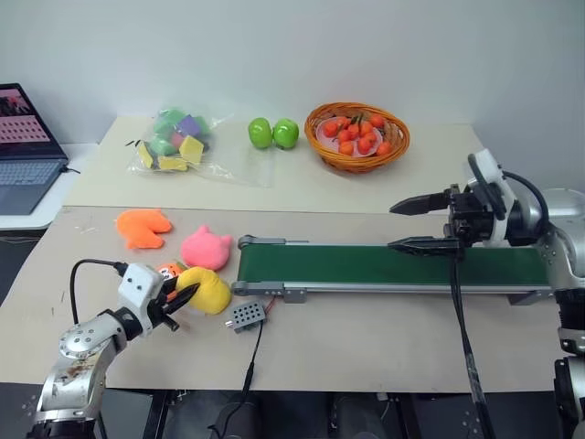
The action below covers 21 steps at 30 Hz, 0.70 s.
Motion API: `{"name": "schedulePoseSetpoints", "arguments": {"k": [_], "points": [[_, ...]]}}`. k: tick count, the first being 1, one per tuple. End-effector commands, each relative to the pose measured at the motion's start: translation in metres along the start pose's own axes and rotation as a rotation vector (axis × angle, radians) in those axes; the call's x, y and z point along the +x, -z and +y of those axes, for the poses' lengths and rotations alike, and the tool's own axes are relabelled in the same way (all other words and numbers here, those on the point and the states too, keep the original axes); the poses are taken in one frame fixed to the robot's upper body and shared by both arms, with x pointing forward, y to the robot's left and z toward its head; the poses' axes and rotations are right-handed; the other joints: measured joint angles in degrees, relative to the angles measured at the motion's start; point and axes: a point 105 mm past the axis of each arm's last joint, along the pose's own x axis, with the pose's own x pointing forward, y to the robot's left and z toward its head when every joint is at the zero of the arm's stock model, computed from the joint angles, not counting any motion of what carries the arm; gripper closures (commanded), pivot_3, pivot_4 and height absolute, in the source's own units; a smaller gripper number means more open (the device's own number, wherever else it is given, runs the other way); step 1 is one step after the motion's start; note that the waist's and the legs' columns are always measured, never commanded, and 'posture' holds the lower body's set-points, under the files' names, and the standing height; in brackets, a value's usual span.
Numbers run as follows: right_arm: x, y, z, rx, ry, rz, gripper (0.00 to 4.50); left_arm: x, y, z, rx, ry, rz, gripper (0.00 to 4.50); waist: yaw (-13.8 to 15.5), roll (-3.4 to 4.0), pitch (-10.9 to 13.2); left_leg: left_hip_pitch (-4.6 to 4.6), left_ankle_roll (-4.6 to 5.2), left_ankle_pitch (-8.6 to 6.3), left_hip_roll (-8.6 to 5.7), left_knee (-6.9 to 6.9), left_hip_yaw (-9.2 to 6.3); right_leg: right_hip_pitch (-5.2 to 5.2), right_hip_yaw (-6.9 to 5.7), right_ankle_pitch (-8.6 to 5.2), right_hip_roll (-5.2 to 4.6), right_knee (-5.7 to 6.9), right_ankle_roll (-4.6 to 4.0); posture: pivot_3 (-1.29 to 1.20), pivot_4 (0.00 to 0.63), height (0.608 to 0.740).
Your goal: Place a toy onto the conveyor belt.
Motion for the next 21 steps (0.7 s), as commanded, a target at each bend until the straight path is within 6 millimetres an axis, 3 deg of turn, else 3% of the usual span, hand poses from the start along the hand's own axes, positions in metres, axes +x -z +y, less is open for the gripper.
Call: {"name": "schedulePoseSetpoints", "arguments": {"k": [1,4,11,21], "points": [[-0.005,-0.011,-0.002,-0.063,0.008,-0.012,0.00,-0.007,0.010,0.002,0.263,-0.034,0.024,3.03,-0.02,0.01,0.00,-0.01,0.02,-0.01,0.01,-0.01,0.01,0.00,0.00,0.00,0.00,-0.02,0.00,0.00,0.150,0.738],[-0.005,-0.009,-0.003,-0.062,0.008,-0.010,0.00,-0.014,0.015,0.007,0.547,-0.070,0.032,3.03,-0.04,0.01,0.00,0.00,0.04,-0.02,0.03,-0.07,0.01,-0.04,0.00,0.00,0.00,-0.06,0.01,0.00,0.150,0.738],[-0.003,-0.009,-0.004,-0.062,0.004,-0.012,0.00,-0.017,-0.006,0.007,1.033,-0.180,-0.119,3.03,0.11,0.07,0.01,0.04,0.03,-0.02,0.08,-0.30,0.05,-0.05,-0.05,0.02,0.01,-0.09,0.01,0.00,0.150,0.738],[-0.005,-0.008,-0.005,-0.060,0.007,-0.005,0.00,-0.039,-0.025,0.011,1.276,-0.397,-0.262,3.03,0.02,0.08,0.02,0.02,0.03,-0.02,0.13,-0.37,0.11,-0.12,-0.07,0.04,0.01,-0.08,0.04,0.00,0.150,0.738]]}}
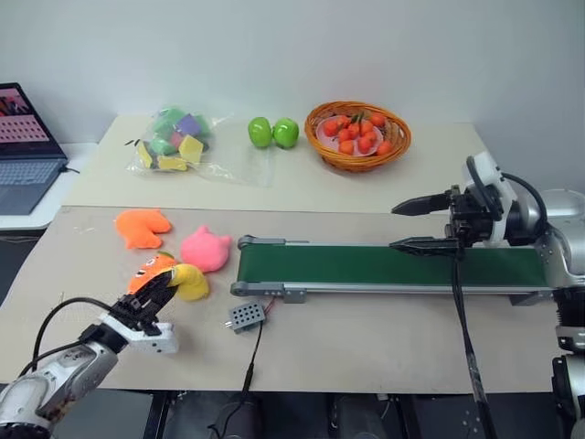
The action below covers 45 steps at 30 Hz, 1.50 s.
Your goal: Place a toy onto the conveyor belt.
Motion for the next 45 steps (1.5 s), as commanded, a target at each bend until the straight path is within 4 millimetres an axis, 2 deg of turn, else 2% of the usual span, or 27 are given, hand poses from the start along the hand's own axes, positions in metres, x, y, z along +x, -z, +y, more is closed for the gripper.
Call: {"name": "schedulePoseSetpoints", "arguments": {"k": [1,5,8,11,17,24,28,33,45], "points": [[-0.004,-0.012,-0.001,-0.059,0.008,-0.017,0.00,-0.001,-0.003,0.028,0.115,-0.124,-0.031,3.03,0.01,0.00,0.00,0.00,0.00,0.00,0.02,0.00,0.00,-0.01,-0.01,0.00,0.00,0.01,0.00,0.00,0.150,0.738],[-0.005,-0.012,-0.001,-0.057,0.011,-0.016,0.00,-0.004,-0.015,0.065,0.266,-0.251,-0.067,3.03,0.01,0.00,0.00,-0.07,-0.01,0.00,0.02,0.00,0.01,-0.05,-0.01,0.00,0.00,0.00,0.00,0.00,0.150,0.738],[-0.004,-0.011,-0.001,-0.055,0.011,-0.016,0.00,-0.006,-0.018,0.077,0.327,-0.289,-0.067,3.03,0.06,0.05,-0.01,-0.14,-0.01,0.00,0.02,0.00,0.01,-0.12,0.00,0.00,0.00,0.00,0.00,0.00,0.150,0.738],[-0.003,-0.010,-0.001,-0.053,0.010,-0.017,0.00,-0.008,-0.023,0.079,0.388,-0.304,-0.088,3.03,0.01,0.07,0.00,-0.13,-0.01,0.00,0.02,0.00,0.02,-0.12,-0.01,0.00,0.00,0.01,0.00,0.00,0.150,0.738],[-0.001,-0.010,-0.001,-0.051,0.009,-0.023,0.00,0.001,-0.026,0.068,0.369,-0.314,-0.127,3.03,-0.01,0.08,0.00,-0.14,0.00,0.00,0.01,0.00,0.03,-0.12,-0.01,0.00,0.00,0.02,-0.01,0.00,0.150,0.738],[-0.004,-0.010,0.001,-0.047,0.023,-0.022,0.00,0.039,-0.050,0.065,0.308,-0.385,-0.250,3.03,0.47,0.08,0.00,-0.19,0.00,0.00,0.00,0.01,0.02,-0.10,-0.04,0.02,0.00,0.22,0.01,0.00,0.150,0.738],[-0.007,-0.010,0.003,-0.044,0.039,-0.018,0.00,0.056,-0.057,0.062,0.289,-0.411,-0.290,3.03,0.50,0.09,-0.01,-0.20,-0.01,0.01,-0.02,0.01,0.02,-0.12,-0.05,0.02,0.00,0.35,0.02,0.00,0.150,0.738],[-0.013,-0.009,0.007,-0.034,0.065,-0.016,0.00,0.075,-0.071,0.048,0.230,-0.417,-0.375,3.03,0.73,0.08,-0.02,-0.17,-0.03,0.03,-0.03,0.06,0.02,-0.11,-0.04,0.03,0.00,0.42,0.02,0.00,0.150,0.738],[-0.018,-0.008,0.012,-0.026,0.094,-0.008,0.00,0.089,-0.093,0.022,0.103,-0.358,-0.500,3.03,1.07,0.08,-0.03,-0.15,-0.08,0.05,-0.04,0.07,0.03,-0.10,-0.04,0.02,0.00,0.44,0.03,0.00,0.150,0.738]]}}
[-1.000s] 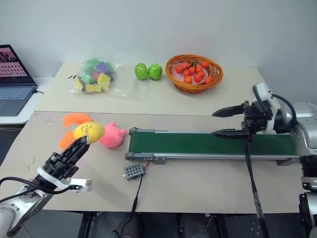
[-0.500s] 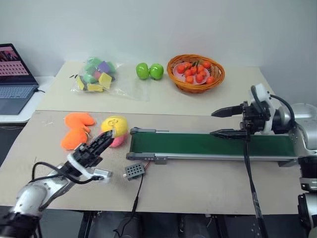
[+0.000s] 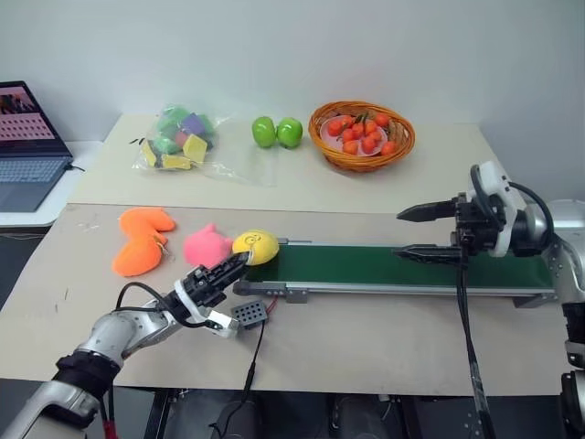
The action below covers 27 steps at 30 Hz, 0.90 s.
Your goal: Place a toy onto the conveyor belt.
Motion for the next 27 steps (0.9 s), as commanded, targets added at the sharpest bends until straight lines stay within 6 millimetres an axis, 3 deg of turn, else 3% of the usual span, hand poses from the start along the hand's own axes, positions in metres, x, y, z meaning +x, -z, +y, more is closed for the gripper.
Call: {"name": "schedulePoseSetpoints", "arguments": {"k": [1,7,10,13,17,23,27], "points": [[-0.010,-0.014,0.002,-0.041,0.024,-0.027,0.00,0.005,-0.008,0.000,-0.039,-0.035,-0.023,3.03,0.08,0.00,0.00,0.00,-0.01,0.01,0.00,0.00,0.00,0.00,0.00,0.00,0.00,0.00,0.00,0.00,0.150,0.738],[-0.011,-0.014,0.003,-0.039,0.030,-0.025,0.00,0.003,-0.016,-0.009,-0.076,0.014,-0.046,3.03,0.12,0.00,0.00,0.03,-0.09,0.06,0.00,0.00,-0.01,0.01,0.00,0.00,0.00,0.04,0.00,0.00,0.150,0.738],[-0.012,-0.014,0.002,-0.040,0.033,-0.025,0.00,0.002,-0.012,-0.012,-0.100,0.039,-0.035,2.36,0.25,0.01,-0.02,0.04,-0.10,0.06,0.00,0.00,0.00,0.03,0.00,0.00,0.00,0.04,0.00,0.00,0.150,0.738],[-0.011,-0.014,0.002,-0.040,0.034,-0.025,0.00,0.002,-0.007,-0.013,-0.108,0.057,-0.029,1.18,0.40,0.04,-0.05,0.24,-0.10,0.06,0.00,0.00,-0.01,0.23,0.00,0.00,0.00,0.02,0.00,0.00,0.150,0.738],[-0.011,-0.014,0.002,-0.041,0.033,-0.025,0.00,0.001,0.003,-0.012,-0.096,0.062,-0.003,0.01,0.55,0.15,-0.14,0.51,-0.10,0.06,-0.01,0.00,0.00,0.47,0.02,-0.01,-0.02,0.01,0.00,0.00,0.150,0.738],[-0.011,-0.014,0.001,-0.043,0.032,-0.025,0.00,-0.002,0.014,-0.006,-0.094,0.077,0.020,0.01,0.32,0.19,-0.16,0.76,-0.26,0.17,-0.01,0.00,0.00,0.46,0.07,-0.02,-0.04,0.28,-0.01,0.00,0.150,0.738],[-0.010,-0.015,0.001,-0.044,0.030,-0.025,0.00,-0.002,0.023,0.008,-0.092,0.051,0.046,0.01,-0.14,0.19,-0.17,0.79,-0.47,0.30,0.01,-0.01,-0.01,0.41,0.09,0.02,-0.03,0.36,-0.07,0.00,0.150,0.738]]}}
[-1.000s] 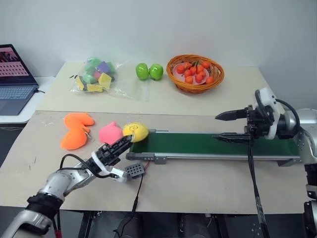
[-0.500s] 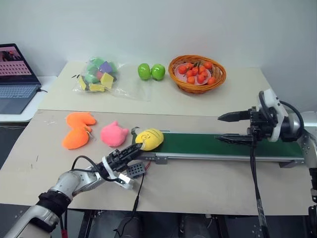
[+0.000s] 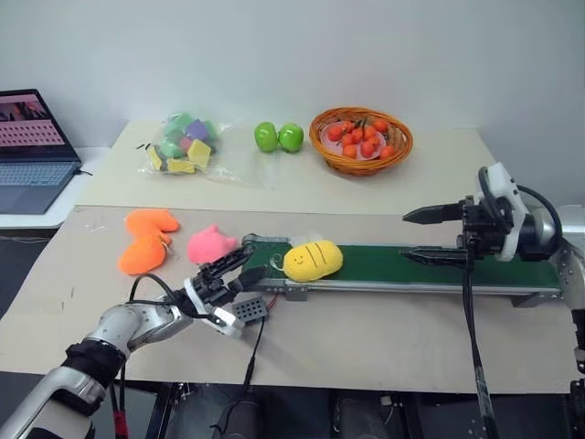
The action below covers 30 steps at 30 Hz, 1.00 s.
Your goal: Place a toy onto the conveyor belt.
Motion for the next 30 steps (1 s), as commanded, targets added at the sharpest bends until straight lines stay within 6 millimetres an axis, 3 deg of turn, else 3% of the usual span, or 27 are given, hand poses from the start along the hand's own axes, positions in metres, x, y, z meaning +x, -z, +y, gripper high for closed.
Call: {"name": "schedulePoseSetpoints", "arguments": {"k": [1,5,9,12,14,15,18,23,30], "points": [[-0.007,-0.016,-0.001,-0.055,0.017,-0.024,0.00,-0.011,0.019,0.015,0.026,0.016,0.069,0.01,-0.34,-0.01,0.00,0.00,-0.02,0.02,0.01,0.00,0.00,-0.03,0.00,0.01,0.01,0.01,-0.01,0.00,0.150,0.738],[-0.010,-0.015,-0.003,-0.068,0.024,-0.006,0.00,-0.031,0.018,0.008,-0.228,0.194,0.106,0.01,-0.65,0.00,0.01,-0.09,-0.02,0.01,0.02,-0.06,0.01,-0.12,0.03,0.00,0.02,-0.04,-0.02,0.00,0.150,0.738],[-0.011,-0.014,-0.005,-0.077,0.027,0.003,0.00,-0.055,0.036,-0.010,-0.768,0.358,0.365,0.01,-0.66,0.06,-0.01,-0.21,0.02,-0.01,0.04,-0.12,0.05,-0.15,0.03,-0.02,0.02,0.00,-0.03,0.00,0.150,0.738],[-0.009,-0.013,-0.006,-0.079,0.024,0.002,0.00,-0.056,0.046,0.004,-1.107,0.310,0.420,0.01,-0.66,0.04,0.02,-0.38,0.10,-0.06,0.06,-0.11,0.05,-0.28,0.00,-0.09,0.02,-0.05,0.02,0.00,0.150,0.738],[-0.008,-0.012,-0.007,-0.082,0.022,-0.001,0.00,-0.055,0.044,0.011,-1.246,0.311,0.404,0.01,-0.52,0.02,0.03,-0.48,0.10,-0.06,0.05,-0.10,0.01,-0.31,-0.04,-0.10,0.02,-0.07,0.03,0.00,0.150,0.738],[-0.007,-0.013,-0.008,-0.086,0.024,-0.005,0.00,-0.054,0.043,0.016,-1.413,0.304,0.406,0.01,-0.49,0.02,0.03,-0.49,0.10,-0.06,0.04,-0.09,0.00,-0.31,-0.05,-0.10,0.02,-0.08,0.03,0.00,0.150,0.738],[-0.003,-0.014,-0.011,-0.093,0.018,-0.020,0.00,-0.045,0.036,0.037,-1.695,0.322,0.334,0.01,-0.70,0.00,0.04,-0.48,0.14,-0.08,0.04,-0.08,0.00,-0.28,-0.04,-0.11,0.02,-0.12,0.05,0.00,0.150,0.738],[0.001,-0.015,-0.011,-0.100,0.002,-0.023,0.00,-0.037,0.034,0.063,-1.843,0.412,0.267,0.01,-0.96,-0.02,0.07,-0.47,0.15,-0.08,0.01,-0.09,-0.03,-0.27,-0.03,-0.15,0.06,-0.11,0.08,0.00,0.150,0.738],[0.000,-0.018,-0.013,-0.109,0.005,-0.028,0.00,-0.030,0.038,0.070,-1.733,0.466,0.286,0.01,-1.08,-0.03,0.07,-0.49,0.21,-0.12,0.00,-0.12,-0.05,-0.27,-0.02,-0.17,0.09,-0.21,0.05,0.00,0.150,0.738]]}}
